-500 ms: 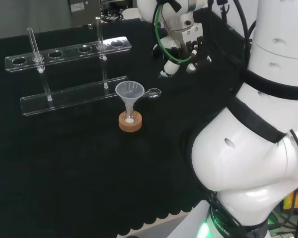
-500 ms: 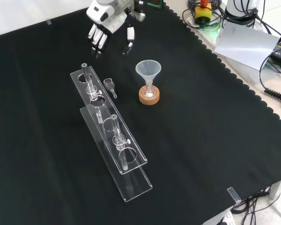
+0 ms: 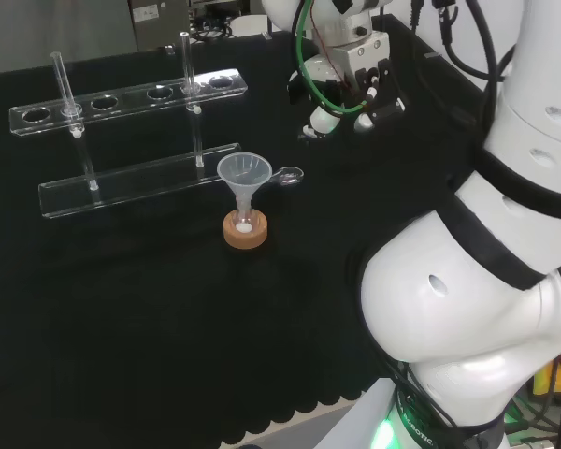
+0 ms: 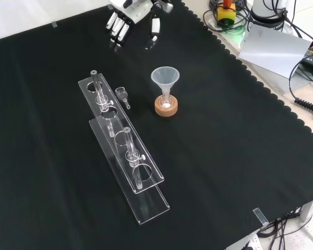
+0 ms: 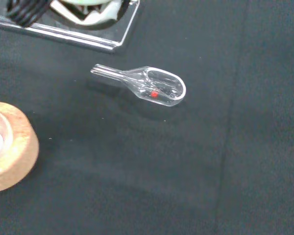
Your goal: Remove the funnel from the round-bottom flask.
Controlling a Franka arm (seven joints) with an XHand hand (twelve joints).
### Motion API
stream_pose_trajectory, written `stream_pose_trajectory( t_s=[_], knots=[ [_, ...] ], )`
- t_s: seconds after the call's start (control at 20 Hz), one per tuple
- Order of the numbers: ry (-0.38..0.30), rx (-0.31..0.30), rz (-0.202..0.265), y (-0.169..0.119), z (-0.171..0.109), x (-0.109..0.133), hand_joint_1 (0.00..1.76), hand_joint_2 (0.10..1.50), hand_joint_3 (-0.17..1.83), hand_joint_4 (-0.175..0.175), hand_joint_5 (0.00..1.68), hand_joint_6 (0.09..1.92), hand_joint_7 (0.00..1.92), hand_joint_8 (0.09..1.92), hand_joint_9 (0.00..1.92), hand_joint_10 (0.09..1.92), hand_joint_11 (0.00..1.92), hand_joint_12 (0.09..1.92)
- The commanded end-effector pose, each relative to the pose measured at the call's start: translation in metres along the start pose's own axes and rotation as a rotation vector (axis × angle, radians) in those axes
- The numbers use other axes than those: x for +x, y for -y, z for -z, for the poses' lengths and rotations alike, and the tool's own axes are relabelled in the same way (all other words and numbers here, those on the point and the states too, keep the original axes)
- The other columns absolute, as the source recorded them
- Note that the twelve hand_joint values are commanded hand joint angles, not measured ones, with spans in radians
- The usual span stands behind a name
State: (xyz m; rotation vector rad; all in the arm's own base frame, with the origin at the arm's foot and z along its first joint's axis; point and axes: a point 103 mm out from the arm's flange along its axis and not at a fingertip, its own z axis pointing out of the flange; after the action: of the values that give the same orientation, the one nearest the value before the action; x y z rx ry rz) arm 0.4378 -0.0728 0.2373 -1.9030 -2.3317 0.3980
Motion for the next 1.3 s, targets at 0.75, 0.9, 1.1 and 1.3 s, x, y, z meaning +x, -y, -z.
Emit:
stream_pose_trajectory(
  t_s=[0.75,0.9,1.1,1.3],
  knots=[
    [-0.026,0.138,0.107,0.038,0.023,0.096,0.67,0.67,0.52,-0.016,0.2,0.09,0.02,0.69,0.27,0.75,0.34,1.46],
    [-0.019,0.156,0.111,0.037,0.017,0.101,0.66,0.67,0.51,-0.014,0.13,0.09,0.0,0.5,0.19,0.77,0.34,1.46],
    [0.008,0.198,0.122,0.031,0.014,0.109,0.67,0.66,0.48,-0.009,0.13,0.09,0.0,0.42,0.14,0.8,0.33,1.47],
    [0.029,0.214,0.143,0.026,0.011,0.115,0.67,0.66,0.47,-0.002,0.1,0.09,0.0,0.3,0.09,0.82,0.31,1.49]
  ],
)
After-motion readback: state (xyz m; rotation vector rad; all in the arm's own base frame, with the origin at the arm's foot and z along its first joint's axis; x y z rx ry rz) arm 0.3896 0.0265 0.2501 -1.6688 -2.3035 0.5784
